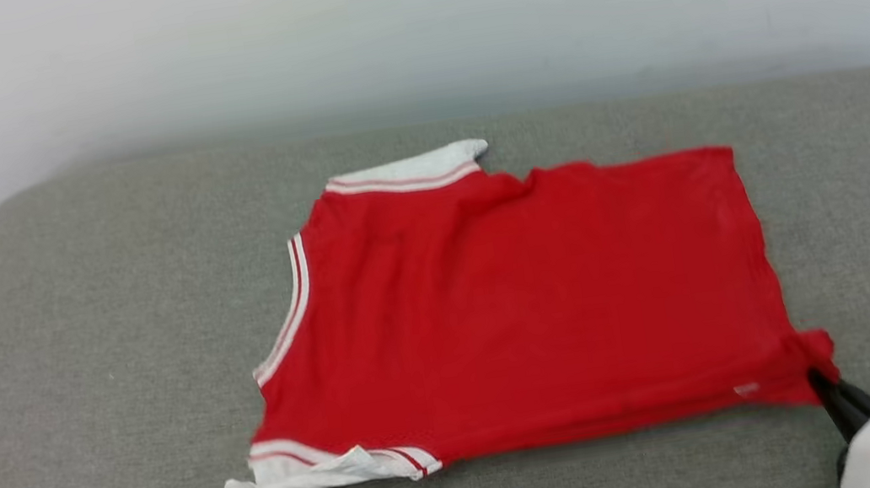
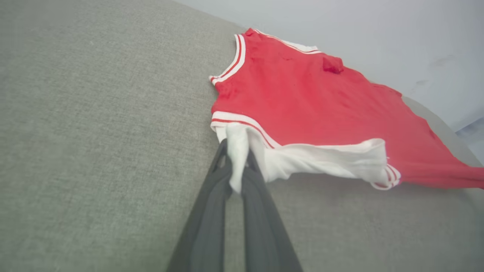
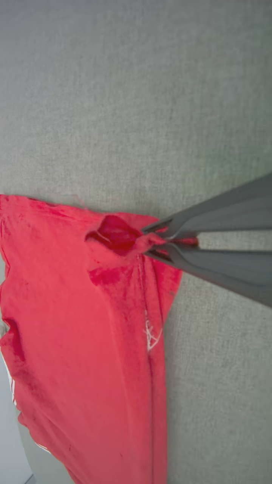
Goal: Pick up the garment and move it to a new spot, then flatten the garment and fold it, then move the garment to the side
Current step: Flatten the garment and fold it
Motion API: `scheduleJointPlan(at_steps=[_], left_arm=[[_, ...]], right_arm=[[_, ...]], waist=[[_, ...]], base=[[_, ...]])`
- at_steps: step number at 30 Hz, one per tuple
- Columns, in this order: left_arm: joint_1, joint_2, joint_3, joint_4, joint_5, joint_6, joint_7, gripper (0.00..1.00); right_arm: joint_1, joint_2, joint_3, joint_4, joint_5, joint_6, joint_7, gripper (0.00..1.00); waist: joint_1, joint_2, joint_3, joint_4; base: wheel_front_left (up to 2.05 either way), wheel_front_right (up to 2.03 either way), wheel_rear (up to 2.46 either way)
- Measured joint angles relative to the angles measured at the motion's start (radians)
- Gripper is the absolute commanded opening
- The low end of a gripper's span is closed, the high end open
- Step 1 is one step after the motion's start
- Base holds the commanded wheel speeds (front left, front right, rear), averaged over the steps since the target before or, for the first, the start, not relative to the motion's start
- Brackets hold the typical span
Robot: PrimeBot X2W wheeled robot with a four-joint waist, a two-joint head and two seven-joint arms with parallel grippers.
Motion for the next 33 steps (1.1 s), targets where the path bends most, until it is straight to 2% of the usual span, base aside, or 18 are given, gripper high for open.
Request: scheduleJointPlan(at_steps=[9,14,17,22,31,32,33], left_arm=[[0.139,0.044,0.001,-0.151,-0.047,0.079,0.123,0.00],[0.170,0.063,0.005,-0.214,-0.058,0.109,0.159,0.00],[0.161,0.069,0.005,-0.235,-0.053,0.109,0.163,0.00],[0.042,0.064,0.003,-0.226,-0.035,0.080,0.150,0.00],[-0.184,0.061,-0.015,-0.100,-0.023,-0.017,0.154,0.00],[-0.250,0.050,-0.030,-0.038,-0.022,-0.049,0.163,0.00],[-0.272,0.045,-0.037,-0.016,-0.019,-0.059,0.163,0.00]], right_arm=[[0.230,0.080,-0.103,-0.187,-0.045,0.000,0.117,0.00],[0.256,0.098,-0.115,-0.233,-0.053,0.000,0.150,0.00],[0.255,0.107,-0.116,-0.241,-0.053,0.000,0.160,0.00],[0.222,0.118,-0.116,-0.256,-0.061,0.000,0.170,0.00],[0.092,0.123,-0.114,-0.254,-0.089,0.000,0.177,0.00],[0.054,0.120,-0.116,-0.231,-0.103,-0.001,0.183,0.00],[0.048,0.119,-0.116,-0.224,-0.105,-0.001,0.185,0.00]], waist=[[0.0000,0.0000,-0.066,0.015],[0.0001,0.0000,-0.066,0.011],[0.0002,0.0000,-0.059,0.011],[0.0003,0.0000,-0.025,0.016],[0.0005,0.0000,0.088,0.000],[0.0006,0.0000,0.128,-0.006],[0.0006,0.0000,0.140,-0.008]], base=[[0.00,0.00,0.00],[0.00,0.00,0.00],[0.00,0.00,0.00],[0.00,0.00,0.00],[0.00,0.00,0.00],[0.00,0.00,0.00],[0.00,0.00,0.00]])
